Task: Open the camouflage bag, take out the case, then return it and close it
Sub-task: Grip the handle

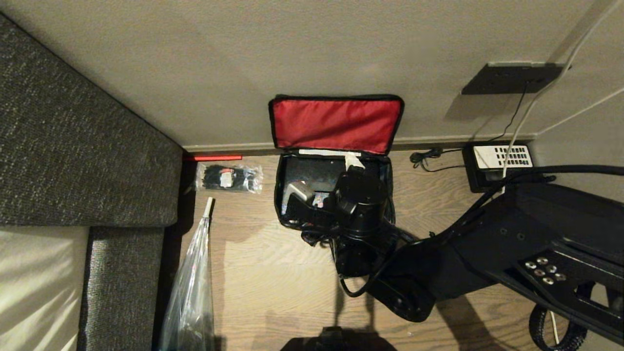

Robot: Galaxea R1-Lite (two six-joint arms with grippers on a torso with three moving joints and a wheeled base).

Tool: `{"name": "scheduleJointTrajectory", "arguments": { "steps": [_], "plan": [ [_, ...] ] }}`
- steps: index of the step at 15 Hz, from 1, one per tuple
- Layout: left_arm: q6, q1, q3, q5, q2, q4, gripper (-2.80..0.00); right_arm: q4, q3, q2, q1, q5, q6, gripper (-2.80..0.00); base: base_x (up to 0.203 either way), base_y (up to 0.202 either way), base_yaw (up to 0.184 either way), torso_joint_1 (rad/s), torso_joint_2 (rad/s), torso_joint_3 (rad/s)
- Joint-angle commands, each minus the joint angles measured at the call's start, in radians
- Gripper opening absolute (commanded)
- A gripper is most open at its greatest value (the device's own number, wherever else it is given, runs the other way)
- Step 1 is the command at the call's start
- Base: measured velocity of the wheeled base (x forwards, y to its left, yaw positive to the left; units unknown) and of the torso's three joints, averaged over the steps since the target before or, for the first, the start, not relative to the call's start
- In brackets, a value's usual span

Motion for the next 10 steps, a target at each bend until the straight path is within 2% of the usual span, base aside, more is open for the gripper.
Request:
{"name": "scheduleJointTrajectory", "arguments": {
  "steps": [1, 5, 10],
  "plan": [
    [-0.002, 0.001, 0.003, 0.001, 0.0, -0.002, -2.8, -0.016, 0.014, 0.005, -0.001, -0.005, -0.01, 0.0, 0.0, 0.0, 0.0, 0.0, 0.0, 0.0],
    [-0.005, 0.001, 0.003, 0.001, -0.002, -0.003, -2.8, -0.016, 0.012, 0.009, -0.001, -0.005, -0.01, 0.0, 0.07, 0.0, 0.0, 0.002, 0.0, 0.001],
    [-0.002, 0.001, 0.003, 0.001, -0.002, -0.003, -2.8, -0.016, 0.008, 0.039, 0.005, -0.025, -0.019, 0.0, 0.0, 0.0, 0.0, 0.0, 0.0, 0.0]
  ]
}}
